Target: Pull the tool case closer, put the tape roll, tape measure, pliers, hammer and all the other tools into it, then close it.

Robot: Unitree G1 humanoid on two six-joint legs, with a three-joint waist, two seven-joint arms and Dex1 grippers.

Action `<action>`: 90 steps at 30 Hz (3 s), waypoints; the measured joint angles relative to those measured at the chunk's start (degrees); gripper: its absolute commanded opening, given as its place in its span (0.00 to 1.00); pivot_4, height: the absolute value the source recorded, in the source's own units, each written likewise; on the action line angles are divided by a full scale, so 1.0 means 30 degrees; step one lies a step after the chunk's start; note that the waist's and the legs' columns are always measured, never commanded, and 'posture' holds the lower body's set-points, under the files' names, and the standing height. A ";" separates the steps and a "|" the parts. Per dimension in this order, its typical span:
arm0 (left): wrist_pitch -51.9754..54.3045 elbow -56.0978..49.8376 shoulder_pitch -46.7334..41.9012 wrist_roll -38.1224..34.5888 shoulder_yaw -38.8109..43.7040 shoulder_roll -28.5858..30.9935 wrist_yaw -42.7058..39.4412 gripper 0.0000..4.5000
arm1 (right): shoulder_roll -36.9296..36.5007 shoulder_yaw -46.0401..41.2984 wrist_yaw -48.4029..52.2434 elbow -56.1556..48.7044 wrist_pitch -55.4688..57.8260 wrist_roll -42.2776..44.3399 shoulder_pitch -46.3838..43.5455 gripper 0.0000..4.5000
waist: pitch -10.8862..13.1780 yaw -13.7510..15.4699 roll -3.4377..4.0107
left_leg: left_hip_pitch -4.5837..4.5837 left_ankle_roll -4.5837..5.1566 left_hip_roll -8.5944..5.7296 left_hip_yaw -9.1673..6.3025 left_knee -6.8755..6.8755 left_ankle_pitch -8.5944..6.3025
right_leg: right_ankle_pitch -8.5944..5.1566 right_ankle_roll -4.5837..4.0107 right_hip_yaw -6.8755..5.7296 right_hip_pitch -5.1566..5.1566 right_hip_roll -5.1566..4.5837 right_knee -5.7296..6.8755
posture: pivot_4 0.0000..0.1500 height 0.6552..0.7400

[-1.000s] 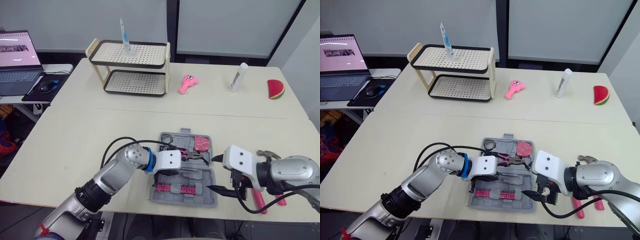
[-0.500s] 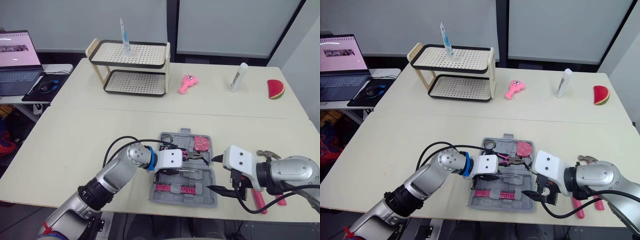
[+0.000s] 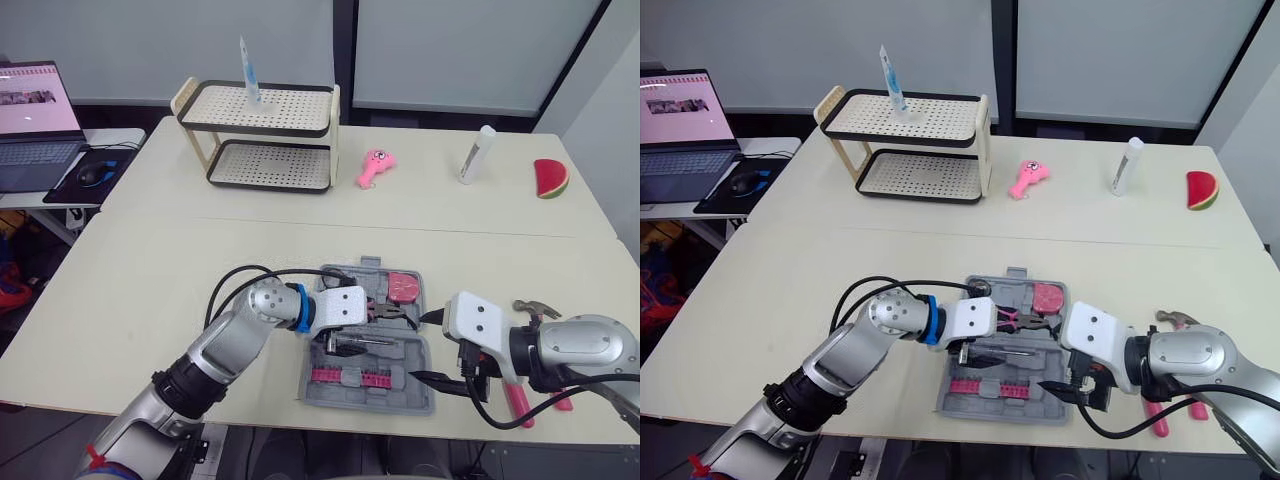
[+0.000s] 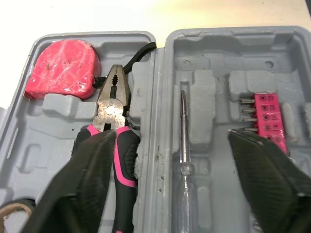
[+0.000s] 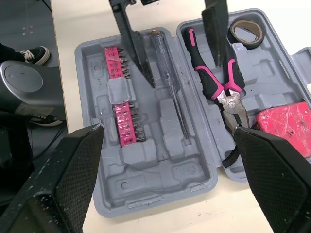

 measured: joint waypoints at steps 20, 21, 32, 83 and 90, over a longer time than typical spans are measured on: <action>-0.2331 0.2956 -0.0013 0.0568 -0.0554 0.0096 -0.0267 0.01 | 0.0094 -0.0003 -0.0030 0.0001 0.0003 0.0034 -0.0044 1.00 | -0.0002 0.0003 0.0002 | 0.0003 0.0001 -0.0001 0.0001 -0.0001 0.0000 | 0.0000 0.0000 0.0000 0.0002 -0.0001 -0.0001 | 1.00 0.94; -0.2449 0.2988 -0.0013 0.0657 -0.0568 0.0074 -0.0241 0.01 | 0.0094 -0.0003 -0.0032 0.0001 0.0005 0.0043 -0.0044 1.00 | -0.0002 0.0003 0.0002 | 0.0007 0.0001 -0.0001 0.0001 -0.0001 0.0000 | 0.0000 0.0000 -0.0001 0.0004 0.0000 -0.0001 | 1.00 0.94; -0.3875 0.3649 0.0374 0.1158 -0.0771 -0.0063 0.0033 0.01 | 0.0094 -0.0007 -0.0111 0.0000 0.0041 0.0244 -0.0056 1.00 | -0.0011 0.0007 0.0004 | 0.0026 0.0001 0.0000 -0.0001 -0.0001 0.0000 | 0.0000 0.0000 0.0001 0.0025 0.0000 -0.0001 | 1.00 0.94; -0.7396 0.5321 1.5359 -0.8058 1.7241 0.2738 0.1422 1.00 | 0.7735 -1.5987 0.2862 0.8360 -1.2005 -0.3874 1.6497 1.00 | -0.0122 -0.0022 -0.0062 | 0.0183 -0.0008 0.0037 0.0121 -0.0088 -0.0010 | -0.0012 -0.0007 0.0086 0.0097 -0.0009 -0.0017 | 1.00 0.94; -0.7513 0.4120 1.5343 -0.8162 1.7237 0.2775 0.1434 1.00 | 0.7103 -1.5767 0.2613 0.7828 -1.0982 -0.3447 1.5477 1.00 | -0.0123 -0.0018 -0.0062 | 0.0179 -0.0009 0.0038 0.0120 -0.0093 -0.0011 | -0.0013 -0.0008 0.0085 0.0099 -0.0010 -0.0023 | 1.00 0.94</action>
